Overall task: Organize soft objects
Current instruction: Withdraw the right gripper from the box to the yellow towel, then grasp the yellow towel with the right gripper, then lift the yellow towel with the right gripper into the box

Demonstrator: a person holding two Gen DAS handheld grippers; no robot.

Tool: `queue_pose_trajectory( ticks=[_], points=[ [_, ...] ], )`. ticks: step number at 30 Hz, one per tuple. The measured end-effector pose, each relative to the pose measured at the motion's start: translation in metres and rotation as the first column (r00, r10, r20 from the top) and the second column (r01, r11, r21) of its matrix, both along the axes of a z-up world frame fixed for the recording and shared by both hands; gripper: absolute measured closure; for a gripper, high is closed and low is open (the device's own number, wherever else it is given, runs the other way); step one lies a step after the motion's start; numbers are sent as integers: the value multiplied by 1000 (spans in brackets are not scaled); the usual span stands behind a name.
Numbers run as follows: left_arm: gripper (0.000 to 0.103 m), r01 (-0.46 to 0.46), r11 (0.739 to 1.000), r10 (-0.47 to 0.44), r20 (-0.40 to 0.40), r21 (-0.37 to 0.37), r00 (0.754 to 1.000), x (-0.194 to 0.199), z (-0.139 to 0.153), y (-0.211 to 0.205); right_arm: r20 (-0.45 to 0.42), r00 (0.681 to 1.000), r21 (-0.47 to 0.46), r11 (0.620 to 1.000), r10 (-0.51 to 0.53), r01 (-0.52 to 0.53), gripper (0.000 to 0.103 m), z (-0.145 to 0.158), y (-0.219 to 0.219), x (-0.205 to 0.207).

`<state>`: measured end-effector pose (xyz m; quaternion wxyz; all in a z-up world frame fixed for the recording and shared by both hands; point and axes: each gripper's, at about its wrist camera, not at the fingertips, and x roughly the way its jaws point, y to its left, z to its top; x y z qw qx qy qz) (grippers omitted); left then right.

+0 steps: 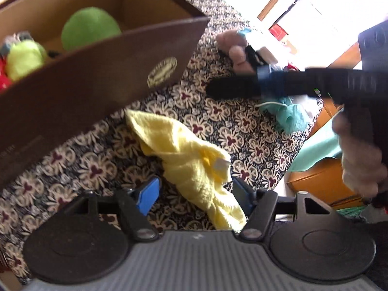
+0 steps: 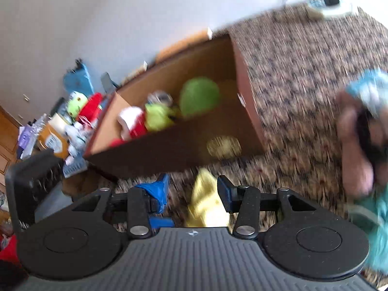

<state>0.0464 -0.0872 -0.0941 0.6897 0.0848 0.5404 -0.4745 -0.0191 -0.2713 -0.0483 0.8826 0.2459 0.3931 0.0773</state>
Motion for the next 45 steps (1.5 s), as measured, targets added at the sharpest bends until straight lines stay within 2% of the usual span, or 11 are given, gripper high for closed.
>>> queue_pose_trajectory(
  ticks=[9, 14, 19, 24, 30, 37, 41, 45],
  points=[
    [37, -21, 999, 22, -28, 28, 999, -1, -14, -8, -139, 990, 20, 999, -33, 36, 73, -45, 2, -17],
    [53, -34, 999, 35, -43, 23, 998, 1, -18, -9, -194, 980, 81, 995, -42, 58, 73, -69, 5, -19],
    [67, -42, 999, 43, -46, 16, 998, 1, -14, -4, -219, 975, 138, 989, -30, 61, 78, -75, 8, -19],
    [69, -23, 999, 23, -8, -26, 1000, -4, 5, 1, -224, 974, 191, 980, -19, 63, 80, -70, 7, -23],
    [69, 15, 997, -11, 57, -80, 998, -9, 32, 5, -169, 986, 215, 976, -10, 47, 81, -47, 6, -29],
    [69, 61, 981, -27, 181, -185, 983, -15, 81, 17, -33, 999, 200, 980, 14, -7, 81, -1, 6, -38],
    [69, 59, 970, 0, 244, -237, 970, -14, 105, 25, 86, 995, 158, 986, 49, -63, 81, 31, 12, -40],
    [69, 23, 961, 67, 314, -275, 947, -1, 129, 43, 198, 976, 99, 988, 96, -117, 81, 59, 23, -29]
  ],
)
